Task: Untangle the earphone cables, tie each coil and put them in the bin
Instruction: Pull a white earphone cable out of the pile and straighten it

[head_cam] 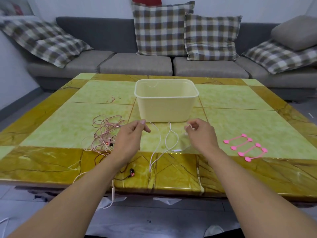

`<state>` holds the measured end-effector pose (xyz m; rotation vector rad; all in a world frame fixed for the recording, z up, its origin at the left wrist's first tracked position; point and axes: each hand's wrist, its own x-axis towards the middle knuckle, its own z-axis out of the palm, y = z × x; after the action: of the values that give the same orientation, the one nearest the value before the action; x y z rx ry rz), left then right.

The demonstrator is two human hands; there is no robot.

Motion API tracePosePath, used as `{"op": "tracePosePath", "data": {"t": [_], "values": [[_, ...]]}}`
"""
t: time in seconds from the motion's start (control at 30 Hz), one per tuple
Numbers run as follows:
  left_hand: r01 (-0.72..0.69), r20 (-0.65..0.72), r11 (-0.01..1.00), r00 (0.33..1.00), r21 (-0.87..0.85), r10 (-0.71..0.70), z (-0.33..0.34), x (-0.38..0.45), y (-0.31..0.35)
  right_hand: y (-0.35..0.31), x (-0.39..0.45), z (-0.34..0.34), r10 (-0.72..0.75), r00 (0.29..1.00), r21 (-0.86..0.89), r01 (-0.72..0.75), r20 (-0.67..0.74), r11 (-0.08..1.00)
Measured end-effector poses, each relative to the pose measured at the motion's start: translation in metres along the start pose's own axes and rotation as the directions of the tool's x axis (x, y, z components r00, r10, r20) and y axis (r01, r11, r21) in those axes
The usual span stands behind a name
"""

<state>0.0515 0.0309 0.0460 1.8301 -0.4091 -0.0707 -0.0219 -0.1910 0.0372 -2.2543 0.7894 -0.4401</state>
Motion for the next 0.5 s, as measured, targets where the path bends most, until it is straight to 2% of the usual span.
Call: {"op": "tracePosePath", "data": {"t": [0.03, 0.07, 0.1, 0.13, 0.2, 0.27, 0.37, 0.43, 0.5], "values": [[0.002, 0.050, 1.000, 0.999, -0.009, -0.002, -0.001, -0.001, 0.000, -0.001, -0.003, 0.000, -0.074, 0.997, -0.222, 0.069, -0.016, 0.973], [0.007, 0.102, 0.999, 0.995, -0.033, -0.003, -0.001, -0.002, 0.000, -0.007, -0.006, -0.001, -0.169, 0.985, -0.289, 0.152, -0.032, 0.945], [0.013, 0.150, 0.998, 0.989, -0.056, -0.004, -0.001, -0.002, 0.001, -0.016, -0.011, -0.003, -0.234, 0.972, -0.232, 0.224, -0.016, 0.946], [0.021, 0.181, 0.997, 0.983, -0.080, -0.006, -0.001, -0.003, 0.003, -0.026, -0.016, -0.003, -0.278, 0.960, -0.074, 0.281, 0.044, 0.957], [0.034, 0.206, 0.992, 0.979, -0.125, -0.008, 0.002, -0.002, 0.007, -0.039, -0.029, 0.002, -0.278, 0.928, 0.231, 0.223, 0.247, 0.947], [0.073, 0.182, 0.982, 0.983, -0.174, -0.040, 0.003, -0.001, 0.009, -0.042, -0.039, 0.008, -0.262, 0.887, 0.288, 0.156, 0.381, 0.945], [0.209, 0.213, 0.933, 0.966, -0.294, -0.149, 0.003, 0.000, 0.010, -0.037, -0.042, 0.005, -0.261, 0.876, 0.443, 0.061, 0.406, 0.894], [0.334, 0.350, 0.873, 0.914, -0.357, -0.207, 0.004, -0.003, 0.015, -0.039, -0.040, -0.001, -0.199, 0.912, 0.599, -0.063, 0.360, 0.798], [0.450, 0.507, 0.820, 0.829, -0.353, -0.236, 0.006, -0.007, 0.019, -0.041, -0.037, -0.008, -0.147, 0.930, 0.654, -0.119, 0.337, 0.747]]}}
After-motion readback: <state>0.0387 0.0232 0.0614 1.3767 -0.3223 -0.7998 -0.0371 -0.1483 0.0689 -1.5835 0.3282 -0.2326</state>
